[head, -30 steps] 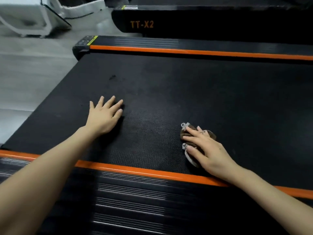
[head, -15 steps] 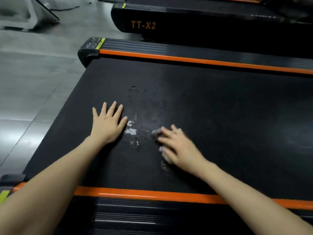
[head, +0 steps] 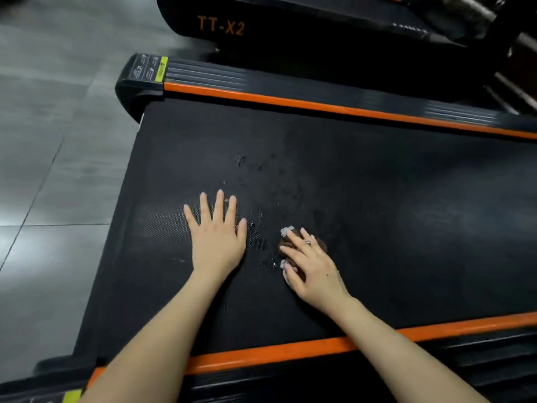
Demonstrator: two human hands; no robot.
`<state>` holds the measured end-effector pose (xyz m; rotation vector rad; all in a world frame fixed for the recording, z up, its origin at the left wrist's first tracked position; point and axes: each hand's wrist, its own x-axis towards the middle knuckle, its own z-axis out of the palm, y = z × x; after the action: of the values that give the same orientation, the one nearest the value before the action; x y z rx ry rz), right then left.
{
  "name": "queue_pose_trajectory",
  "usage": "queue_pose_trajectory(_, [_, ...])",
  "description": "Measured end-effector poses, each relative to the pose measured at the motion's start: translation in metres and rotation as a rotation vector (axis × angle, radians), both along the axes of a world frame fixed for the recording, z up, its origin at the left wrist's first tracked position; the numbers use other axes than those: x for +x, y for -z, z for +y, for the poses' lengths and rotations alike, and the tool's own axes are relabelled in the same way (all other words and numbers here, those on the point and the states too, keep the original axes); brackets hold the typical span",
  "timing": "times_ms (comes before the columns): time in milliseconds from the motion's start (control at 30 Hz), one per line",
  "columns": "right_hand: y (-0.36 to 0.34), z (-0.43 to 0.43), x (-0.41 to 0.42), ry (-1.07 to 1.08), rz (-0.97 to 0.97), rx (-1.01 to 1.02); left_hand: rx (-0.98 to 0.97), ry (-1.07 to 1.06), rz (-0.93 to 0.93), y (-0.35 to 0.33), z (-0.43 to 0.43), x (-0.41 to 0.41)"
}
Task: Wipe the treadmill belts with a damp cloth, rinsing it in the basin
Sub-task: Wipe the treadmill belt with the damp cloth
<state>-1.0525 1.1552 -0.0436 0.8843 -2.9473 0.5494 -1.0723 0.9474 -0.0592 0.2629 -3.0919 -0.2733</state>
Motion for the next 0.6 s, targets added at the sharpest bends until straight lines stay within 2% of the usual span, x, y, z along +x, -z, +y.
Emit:
queue_pose_trajectory(100, [0.005, -0.002, -0.041, 0.040, 0.036, -0.066, 0.007, -0.022, 0.001, 0.002, 0.000, -0.001])
queue_pose_trajectory(200, [0.002, -0.009, -0.110, 0.338, 0.000, -0.111, 0.014, -0.040, 0.025, 0.000, -0.002, -0.004])
queue_pose_trajectory(267, [0.002, -0.014, -0.134, 0.436, -0.023, -0.118, 0.026, -0.057, 0.093, -0.006, -0.008, -0.011])
queue_pose_trajectory(333, [0.004, -0.008, -0.123, 0.365, -0.033, -0.115, 0.019, -0.066, 0.130, -0.010, -0.018, -0.023])
queue_pose_trajectory(467, [0.004, 0.017, -0.053, 0.012, -0.053, -0.114, -0.030, -0.073, 0.029, -0.004, -0.028, -0.040])
queue_pose_trajectory(533, [0.005, 0.027, -0.062, -0.131, -0.024, -0.112, -0.056, -0.076, 0.022, 0.001, -0.027, -0.040])
queue_pose_trajectory(600, [0.007, 0.022, -0.095, -0.166, 0.020, -0.092, -0.063, -0.073, 0.024, 0.002, -0.026, -0.039])
